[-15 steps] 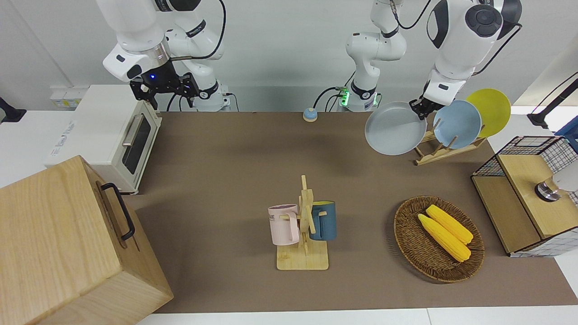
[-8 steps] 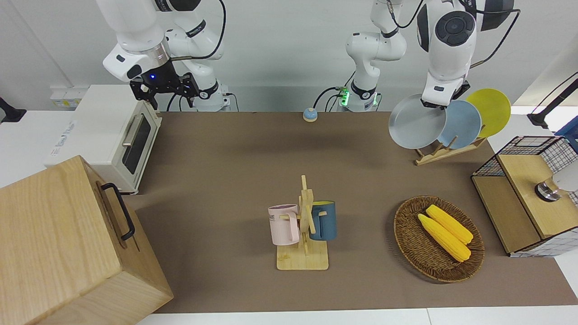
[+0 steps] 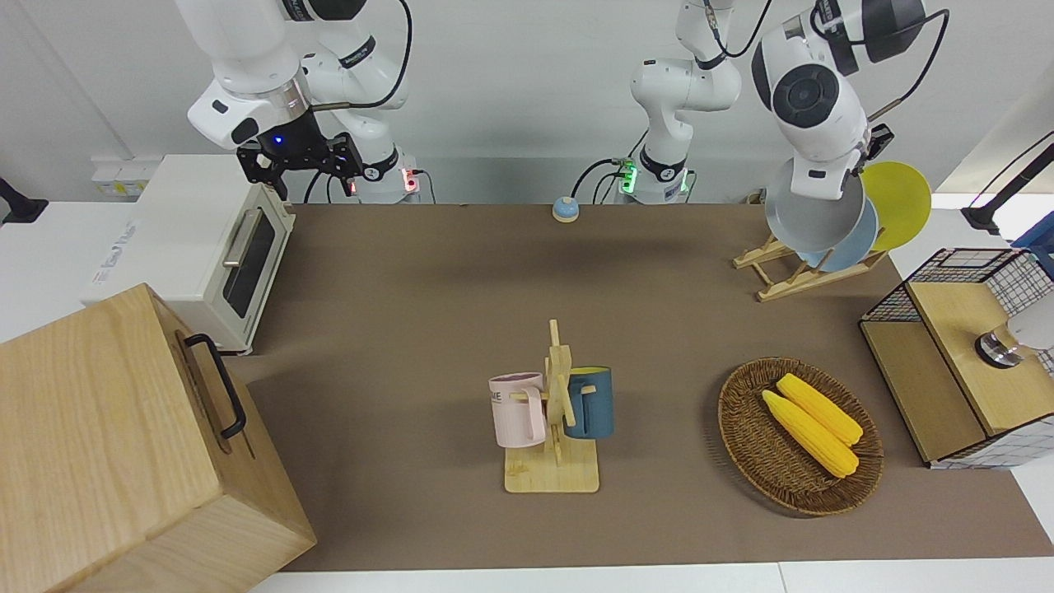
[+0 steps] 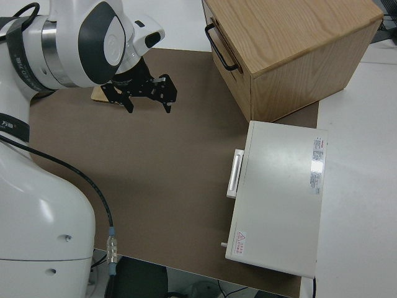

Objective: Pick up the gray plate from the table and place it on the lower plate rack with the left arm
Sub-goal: 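Lower the upright plate into the lower slot of the wooden rack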

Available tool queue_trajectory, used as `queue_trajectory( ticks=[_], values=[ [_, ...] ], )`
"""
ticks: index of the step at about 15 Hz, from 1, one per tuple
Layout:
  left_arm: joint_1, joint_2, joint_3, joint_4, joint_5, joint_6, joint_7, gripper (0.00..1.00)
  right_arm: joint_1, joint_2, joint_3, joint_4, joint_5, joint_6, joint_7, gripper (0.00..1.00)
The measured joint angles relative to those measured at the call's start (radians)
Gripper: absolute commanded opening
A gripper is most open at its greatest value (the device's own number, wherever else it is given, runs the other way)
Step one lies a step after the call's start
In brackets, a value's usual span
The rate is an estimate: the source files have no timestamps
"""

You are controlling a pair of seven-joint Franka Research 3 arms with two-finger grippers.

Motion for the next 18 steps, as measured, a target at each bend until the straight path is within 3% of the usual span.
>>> queue_trajectory(
  ticks=[5,18],
  values=[
    [0.000,0.010,-0.001,-0.090,0.031,0.013,-0.087,0.00,0.000,0.000,0.000,0.000,0.000,0.000,0.000,0.983],
    [0.000,0.046,-0.001,-0.315,0.053,0.225,-0.374,0.00,0.000,0.000,0.000,0.000,0.000,0.000,0.000,0.983]
  ],
)
